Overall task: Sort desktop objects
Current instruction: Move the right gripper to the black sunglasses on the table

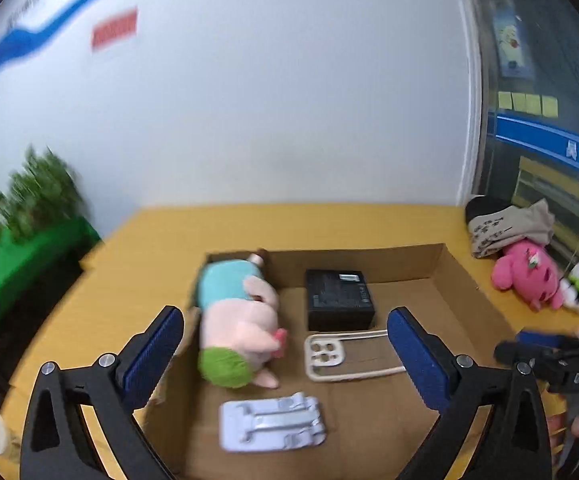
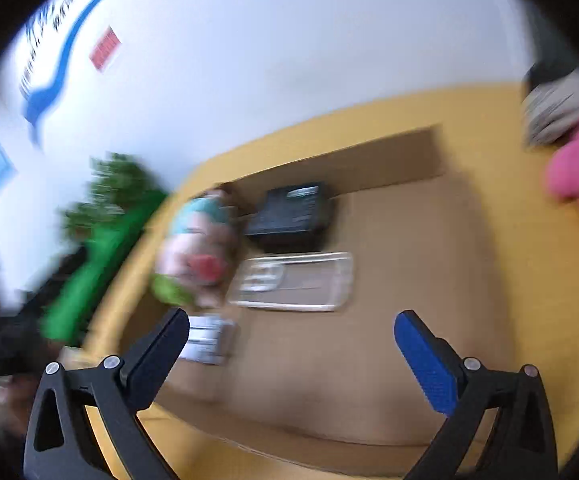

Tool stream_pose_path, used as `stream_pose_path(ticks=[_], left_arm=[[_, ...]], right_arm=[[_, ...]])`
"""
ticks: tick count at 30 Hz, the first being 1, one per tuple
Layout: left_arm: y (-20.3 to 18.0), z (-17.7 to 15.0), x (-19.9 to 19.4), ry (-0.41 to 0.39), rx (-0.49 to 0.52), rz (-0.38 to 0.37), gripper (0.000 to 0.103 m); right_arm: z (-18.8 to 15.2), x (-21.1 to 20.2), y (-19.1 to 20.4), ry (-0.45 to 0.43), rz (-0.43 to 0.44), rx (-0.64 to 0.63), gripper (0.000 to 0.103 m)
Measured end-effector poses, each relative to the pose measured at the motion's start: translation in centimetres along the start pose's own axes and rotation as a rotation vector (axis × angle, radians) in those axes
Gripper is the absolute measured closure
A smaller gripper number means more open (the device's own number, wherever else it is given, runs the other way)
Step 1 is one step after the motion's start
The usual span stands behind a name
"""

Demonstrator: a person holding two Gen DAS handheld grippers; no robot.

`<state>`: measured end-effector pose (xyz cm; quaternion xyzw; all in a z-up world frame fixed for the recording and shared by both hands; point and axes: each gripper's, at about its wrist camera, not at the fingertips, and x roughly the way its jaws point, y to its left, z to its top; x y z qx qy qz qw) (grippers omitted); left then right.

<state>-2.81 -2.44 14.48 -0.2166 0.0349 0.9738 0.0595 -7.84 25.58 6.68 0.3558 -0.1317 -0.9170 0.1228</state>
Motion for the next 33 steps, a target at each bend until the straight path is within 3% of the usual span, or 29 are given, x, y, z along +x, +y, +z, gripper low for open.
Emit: stream_pose_path(ticks=[2, 7, 11, 18, 33], left_arm=[[-0.1, -0.8, -0.5, -0.011, -0.005, 0.040, 0.000], [-1.2, -3.1, -1.1, 0.037, 0.025, 0.035, 0.000], [-2.3, -4.4, -2.1, 0.052, 0.063, 0.044, 0.000], [-2.0, -5.3, -3.3, 0.074, -0.003, 0.008, 0.000], [-1.6, -5.7, -4.7, 0.055, -0.057, -0.042, 0.000]], right_arm=[[-1.0, -0.2, 0.7, 0.012, -0.046, -0.040, 0.001], [-2.8, -0.3, 3.2, 0.069, -0.105, -0.153, 0.001], [-4.5, -3.4, 4.8, 0.029, -0.153, -0.226, 0.001], [-5.1, -6.7, 6.8, -0.022, -0.174, -0.296, 0.001], [-6.1, -8.3, 8.8, -0.035, -0.190, -0.350, 0.001]])
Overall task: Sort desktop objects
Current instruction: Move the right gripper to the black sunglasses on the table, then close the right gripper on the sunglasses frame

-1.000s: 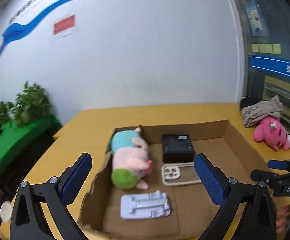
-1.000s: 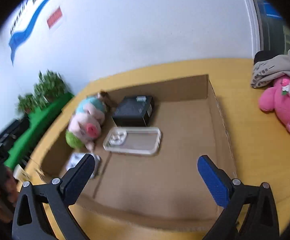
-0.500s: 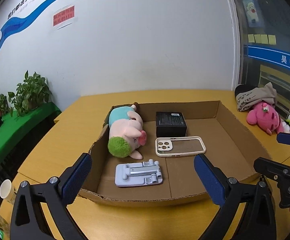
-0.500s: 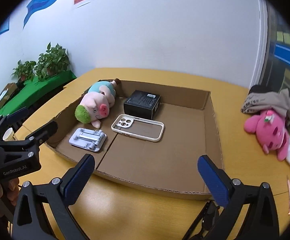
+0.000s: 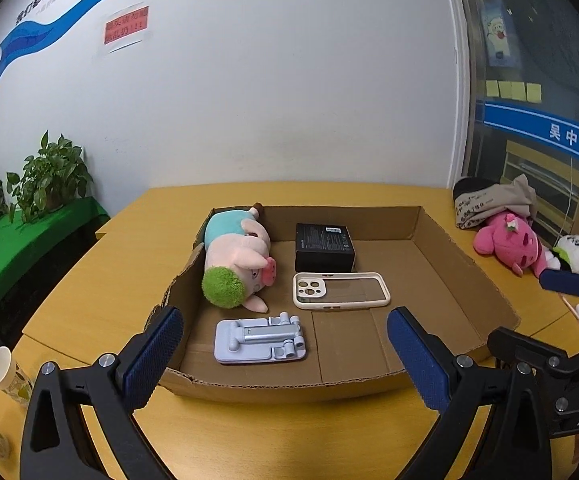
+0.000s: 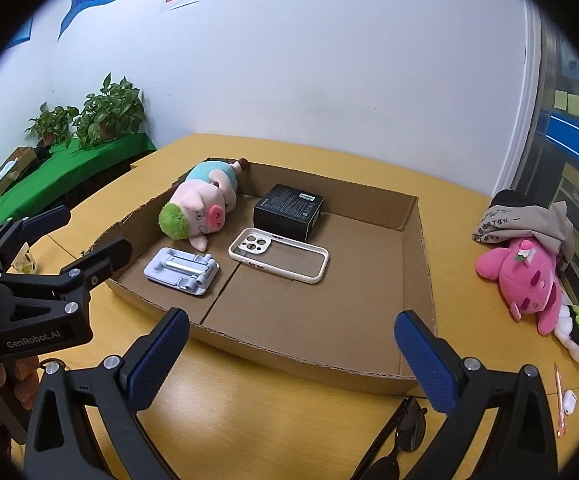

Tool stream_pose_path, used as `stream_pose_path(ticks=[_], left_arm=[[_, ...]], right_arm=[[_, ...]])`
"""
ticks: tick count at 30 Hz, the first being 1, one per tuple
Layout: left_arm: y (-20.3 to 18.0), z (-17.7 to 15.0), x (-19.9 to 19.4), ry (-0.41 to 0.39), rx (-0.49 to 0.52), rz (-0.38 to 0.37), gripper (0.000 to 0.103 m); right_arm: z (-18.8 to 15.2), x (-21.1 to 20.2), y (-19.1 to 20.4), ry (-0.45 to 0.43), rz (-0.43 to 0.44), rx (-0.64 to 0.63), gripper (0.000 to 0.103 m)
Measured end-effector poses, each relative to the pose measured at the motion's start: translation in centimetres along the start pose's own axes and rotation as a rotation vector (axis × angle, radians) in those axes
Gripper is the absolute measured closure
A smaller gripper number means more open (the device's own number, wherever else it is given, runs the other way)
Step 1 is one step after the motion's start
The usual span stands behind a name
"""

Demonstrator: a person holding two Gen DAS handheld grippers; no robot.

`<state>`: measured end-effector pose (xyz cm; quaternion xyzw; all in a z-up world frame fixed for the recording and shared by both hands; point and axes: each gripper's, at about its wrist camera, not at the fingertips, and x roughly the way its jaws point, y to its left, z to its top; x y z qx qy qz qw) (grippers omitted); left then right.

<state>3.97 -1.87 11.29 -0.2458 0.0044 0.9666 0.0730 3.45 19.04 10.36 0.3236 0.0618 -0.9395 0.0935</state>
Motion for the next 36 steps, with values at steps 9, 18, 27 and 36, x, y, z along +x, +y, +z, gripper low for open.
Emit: stream_pose_path(ticks=[9, 18, 27, 36], left_arm=[[0.6, -1.9, 0.9, 0.074, -0.038, -0.044, 0.000], [-4.5, -5.3, 2.3, 0.209, 0.038, -0.320, 0.000], [-12.8, -8.5, 4.3, 0.422, 0.063, -0.659, 0.001], [-18.5, -11.7, 7.0, 0.592, 0.070, -0.762, 0.026]], right_arm=[[-2.3, 0.0, -2.7, 0.041, 0.024, 0.050, 0.001], [-10.7, 2.5, -12.9, 0.186, 0.039, 0.370, 0.001], [-14.6, 5.7, -15.8, 0.274, 0.161, 0.557, 0.011], [-15.9, 5.8, -16.5, 0.287, 0.241, 0.622, 0.069]])
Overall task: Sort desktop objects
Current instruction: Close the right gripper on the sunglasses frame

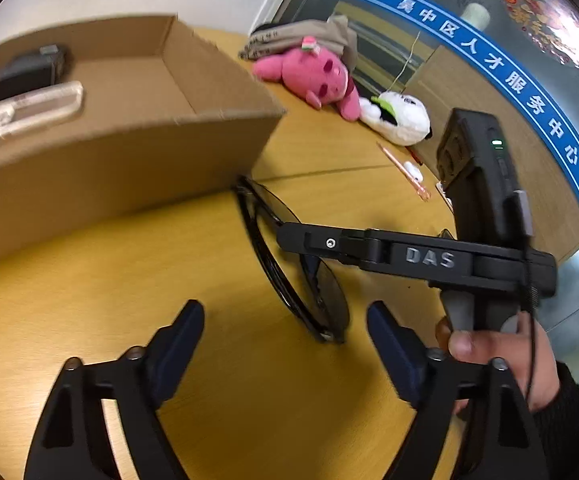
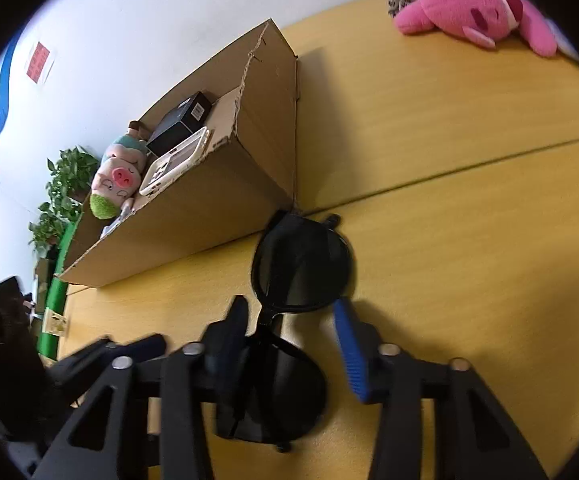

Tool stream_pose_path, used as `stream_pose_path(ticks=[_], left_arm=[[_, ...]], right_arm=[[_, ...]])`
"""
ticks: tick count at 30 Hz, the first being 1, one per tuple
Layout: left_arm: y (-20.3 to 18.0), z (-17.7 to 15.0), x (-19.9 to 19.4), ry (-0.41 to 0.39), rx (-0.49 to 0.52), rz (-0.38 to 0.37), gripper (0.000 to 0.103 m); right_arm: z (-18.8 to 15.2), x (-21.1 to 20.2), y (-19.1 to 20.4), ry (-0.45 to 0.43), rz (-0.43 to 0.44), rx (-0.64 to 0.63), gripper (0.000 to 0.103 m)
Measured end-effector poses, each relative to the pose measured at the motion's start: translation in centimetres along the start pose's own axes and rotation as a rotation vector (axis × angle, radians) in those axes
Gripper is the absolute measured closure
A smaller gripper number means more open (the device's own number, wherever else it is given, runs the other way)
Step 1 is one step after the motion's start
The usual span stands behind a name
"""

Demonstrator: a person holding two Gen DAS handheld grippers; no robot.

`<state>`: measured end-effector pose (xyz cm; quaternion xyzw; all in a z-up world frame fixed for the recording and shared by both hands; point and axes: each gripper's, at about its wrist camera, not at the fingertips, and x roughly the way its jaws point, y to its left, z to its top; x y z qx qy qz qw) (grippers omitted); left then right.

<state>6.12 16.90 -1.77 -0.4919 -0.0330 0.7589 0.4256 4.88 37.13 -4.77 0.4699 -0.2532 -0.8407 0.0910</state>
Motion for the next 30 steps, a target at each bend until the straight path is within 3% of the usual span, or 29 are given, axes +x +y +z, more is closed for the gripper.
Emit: stream_pose_path(ticks=[8, 16, 19, 20, 23, 30], left_arm=[[0.3, 0.1, 1.4, 0.034, -0.051, -0.057, 0.066], [1.1, -0.5, 1.0, 0.033, -0.093, -0.066, 0.070], [1.3, -0.6, 0.4, 0.021, -0.096, -0.055, 0.076], [1.4, -0.6, 0.1, 0.014, -0.099, -0.070, 0.094], [1.4, -0.5, -0.9, 0.000, -0.103, -0.083, 0.094], [2.3, -1.0, -1.9, -0.002, -0.107, -0.044, 0.095]], right_arm=[[-1.3, 0.1, 0.9, 0.022, 0.061, -0.007, 0.073], [-2.2, 0.3, 1.1, 0.025, 0.102, 0.001, 0.075], [-2.3, 0.2, 1.4, 0.021, 0.115, 0.000, 0.078], [-2.3, 0.2, 1.5, 0.018, 0.121, 0.000, 0.079], [-2.2, -0.2, 2.1, 0.010, 0.168, 0.003, 0.094], [-1.8, 0.4, 4.1, 0.041, 0.150, -0.045, 0.093]])
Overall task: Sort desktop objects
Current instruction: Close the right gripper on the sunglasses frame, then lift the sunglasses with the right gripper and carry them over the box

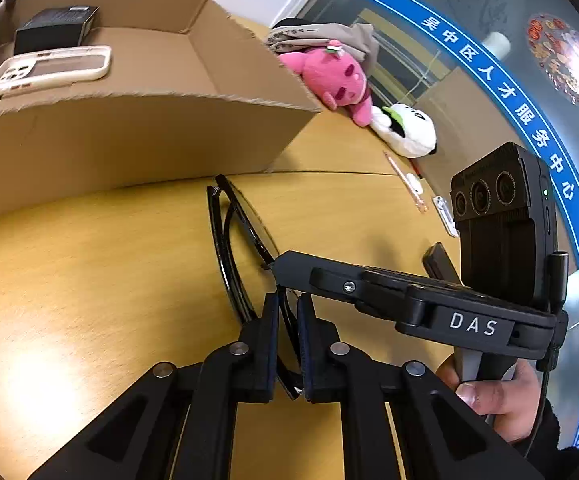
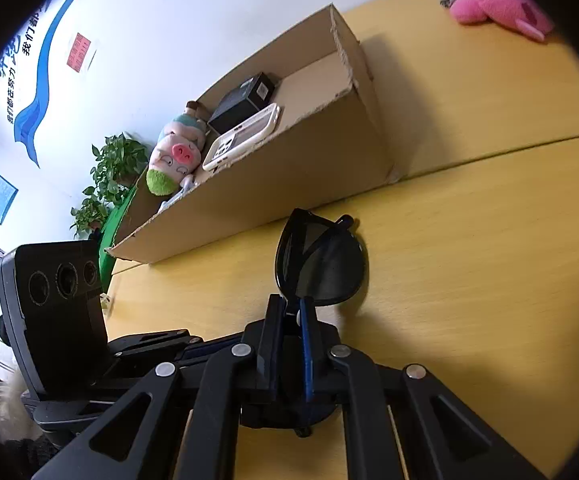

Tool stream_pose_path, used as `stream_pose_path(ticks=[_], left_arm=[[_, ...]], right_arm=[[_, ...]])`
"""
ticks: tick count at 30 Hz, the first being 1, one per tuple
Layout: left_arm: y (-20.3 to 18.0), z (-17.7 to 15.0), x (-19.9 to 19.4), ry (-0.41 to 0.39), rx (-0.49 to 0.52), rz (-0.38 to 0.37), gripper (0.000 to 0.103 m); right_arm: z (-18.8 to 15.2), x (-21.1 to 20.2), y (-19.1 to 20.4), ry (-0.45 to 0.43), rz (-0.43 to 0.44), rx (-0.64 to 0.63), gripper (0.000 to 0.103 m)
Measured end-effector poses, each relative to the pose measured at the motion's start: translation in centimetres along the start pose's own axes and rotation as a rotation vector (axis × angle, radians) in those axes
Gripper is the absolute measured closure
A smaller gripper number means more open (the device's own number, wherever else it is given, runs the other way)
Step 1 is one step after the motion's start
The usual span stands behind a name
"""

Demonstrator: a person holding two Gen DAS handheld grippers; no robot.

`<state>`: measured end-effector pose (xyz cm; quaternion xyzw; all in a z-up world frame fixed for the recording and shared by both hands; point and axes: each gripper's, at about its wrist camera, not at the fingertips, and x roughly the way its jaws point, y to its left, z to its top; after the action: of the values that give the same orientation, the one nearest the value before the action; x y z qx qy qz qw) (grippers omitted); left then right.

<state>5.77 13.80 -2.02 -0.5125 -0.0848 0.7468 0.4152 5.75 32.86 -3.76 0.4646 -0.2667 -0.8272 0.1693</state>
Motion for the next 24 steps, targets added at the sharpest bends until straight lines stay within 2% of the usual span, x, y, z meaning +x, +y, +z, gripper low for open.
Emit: stream_pose_path(ticks=[4, 10, 13, 14, 21, 22, 23, 24], left_arm=[[0.7, -0.3, -0.4, -0.003, -0.010, 0.012, 0.095], [1.5, -0.4, -1.0, -0.012, -0.020, 0.017, 0.095], [1.6, -0.6, -1.0, -0.006, -0.017, 0.018, 0.095], [1.7, -0.6, -1.0, -0.006, -0.018, 0.016, 0.095], [1.7, -0.5, -1.7, -0.020, -0.007, 0.012, 0.095], [1.6, -0.5, -2.0, -0.026, -0.003, 0.011, 0.095], [1.3, -0.4, -2.4, -0.032, 0.005, 0.016, 0.096], [1.0, -0.2, -2.8, -0.042, 0.013, 0.019, 0.096]], right_arm=[[0.1, 0.8, 0.0, 0.031, 0.024, 0.014, 0.088], [0.5, 1.8, 0.1, 0.070, 0.046, 0.019, 0.088], [0.4, 2.5, -0.1, 0.086, 0.050, 0.048, 0.078], [0.3, 2.7, -0.2, 0.088, 0.054, 0.051, 0.078], [0.3, 2.6, 1.9, 0.063, -0.009, -0.047, 0.084], [0.3, 2.4, 2.1, 0.057, -0.006, -0.053, 0.088], [0.4, 2.2, 2.4, 0.049, 0.006, -0.058, 0.096], [0.5, 1.8, 3.0, 0.040, 0.008, -0.072, 0.096]])
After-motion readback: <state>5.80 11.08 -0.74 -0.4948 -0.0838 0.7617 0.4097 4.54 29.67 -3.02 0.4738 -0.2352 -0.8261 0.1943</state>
